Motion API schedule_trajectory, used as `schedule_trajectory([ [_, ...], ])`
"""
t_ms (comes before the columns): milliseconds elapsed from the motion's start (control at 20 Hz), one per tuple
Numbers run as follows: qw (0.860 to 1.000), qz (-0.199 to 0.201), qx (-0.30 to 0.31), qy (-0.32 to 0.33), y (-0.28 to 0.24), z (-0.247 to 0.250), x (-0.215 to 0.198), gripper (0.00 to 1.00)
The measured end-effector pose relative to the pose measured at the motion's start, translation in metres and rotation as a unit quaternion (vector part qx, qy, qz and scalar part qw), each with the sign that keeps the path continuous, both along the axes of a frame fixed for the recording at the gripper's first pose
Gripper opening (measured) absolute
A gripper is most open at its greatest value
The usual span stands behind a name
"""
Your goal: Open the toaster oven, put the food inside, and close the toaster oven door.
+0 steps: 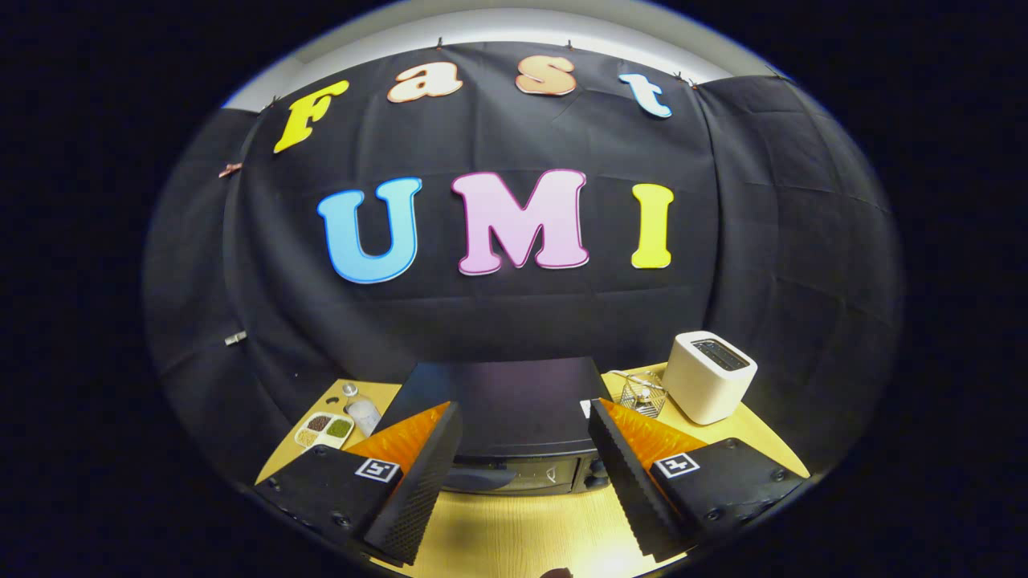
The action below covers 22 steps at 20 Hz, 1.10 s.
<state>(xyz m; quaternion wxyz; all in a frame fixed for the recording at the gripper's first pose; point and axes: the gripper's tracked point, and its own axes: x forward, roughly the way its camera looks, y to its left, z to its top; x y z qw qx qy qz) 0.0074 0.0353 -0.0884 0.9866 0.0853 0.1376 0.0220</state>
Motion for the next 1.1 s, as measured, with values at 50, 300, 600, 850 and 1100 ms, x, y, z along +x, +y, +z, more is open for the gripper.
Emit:
schedule_trajectory([
  [50,1.0,-0.004,0.0,-0.007,-0.007,0.009,0.0,0.99],
  [300,0.997,-0.024,-0.029,-0.061,-0.043,0.055,-0.002,0.98],
  [600,0.992,-0.041,-0.064,-0.105,-0.073,0.091,-0.012,0.98],
  [850,0.985,-0.047,-0.08,-0.142,-0.079,0.114,-0.02,0.99],
  [1100,0.987,-0.051,-0.066,-0.138,-0.08,0.117,-0.022,1.0],
])
